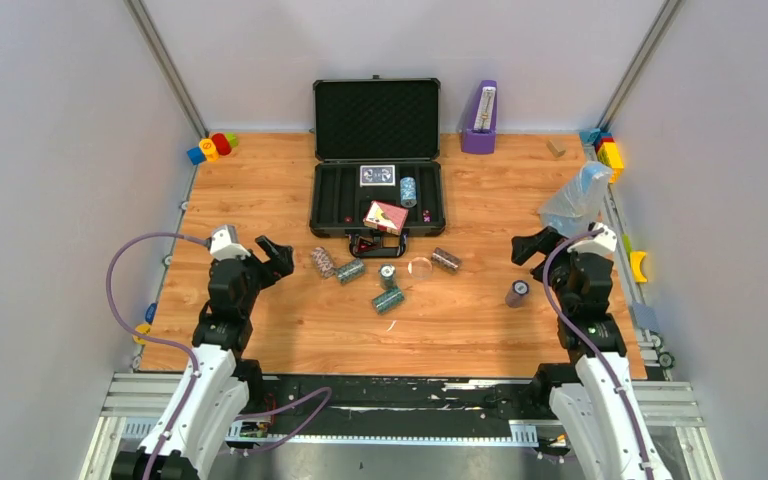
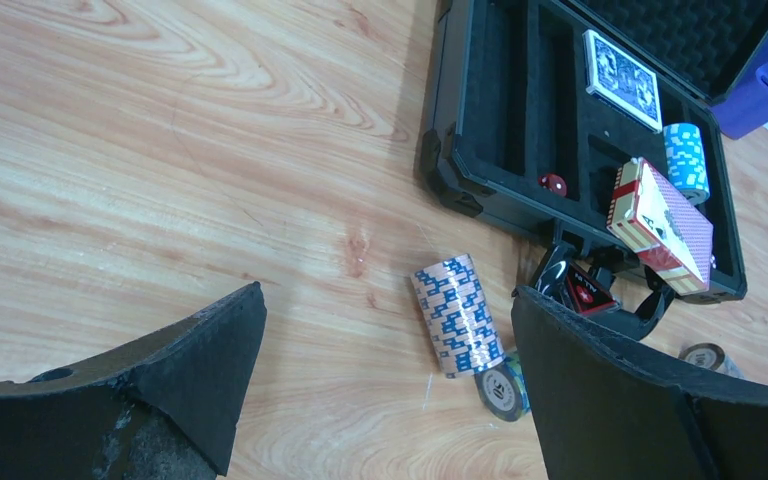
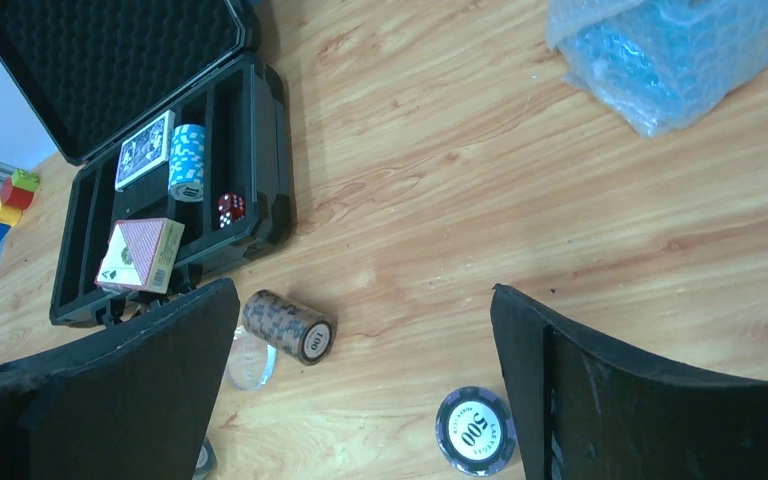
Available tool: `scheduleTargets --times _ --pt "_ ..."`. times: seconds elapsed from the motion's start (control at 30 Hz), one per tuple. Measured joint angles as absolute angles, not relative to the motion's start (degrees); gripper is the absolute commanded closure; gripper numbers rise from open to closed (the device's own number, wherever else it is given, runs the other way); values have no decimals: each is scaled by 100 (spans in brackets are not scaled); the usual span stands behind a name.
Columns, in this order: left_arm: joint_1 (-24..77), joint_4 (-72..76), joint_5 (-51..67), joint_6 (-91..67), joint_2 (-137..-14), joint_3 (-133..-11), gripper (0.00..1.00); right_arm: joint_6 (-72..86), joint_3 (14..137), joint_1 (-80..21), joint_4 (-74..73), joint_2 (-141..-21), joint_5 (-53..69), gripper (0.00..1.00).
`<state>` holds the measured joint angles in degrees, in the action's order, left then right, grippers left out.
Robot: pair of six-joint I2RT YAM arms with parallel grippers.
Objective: Pack up texas hold em set
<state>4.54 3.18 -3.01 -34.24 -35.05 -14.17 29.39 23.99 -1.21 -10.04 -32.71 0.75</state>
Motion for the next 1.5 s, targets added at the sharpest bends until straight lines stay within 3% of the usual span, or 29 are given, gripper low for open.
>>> scheduleTargets --times 0.57,0.8,0.9,1.23,1.33,1.5 --pt "454 637 550 -3162 -3437 -1354 0 3636 3044 -121 -2576 -4353 -687 0" --pt "454 947 1157 -3004 -3433 -1236 0 3645 3553 -250 -3004 -5290 -609 5" --pt "454 1026 1273 -2967 -3450 -1236 0 3656 3566 -429 -3111 -5474 -609 12" --pt "454 1168 1455 -2941 -3509 -1236 0 3931 3623 -1253 -3514 -5957 -963 16" --pt "454 1188 1461 -2941 -3586 -1236 0 4082 3697 -1415 -3728 -6195 -1160 24" --pt "454 1188 1481 -2941 -3688 -1236 0 4213 3767 -1426 -3907 -6442 -1299 49"
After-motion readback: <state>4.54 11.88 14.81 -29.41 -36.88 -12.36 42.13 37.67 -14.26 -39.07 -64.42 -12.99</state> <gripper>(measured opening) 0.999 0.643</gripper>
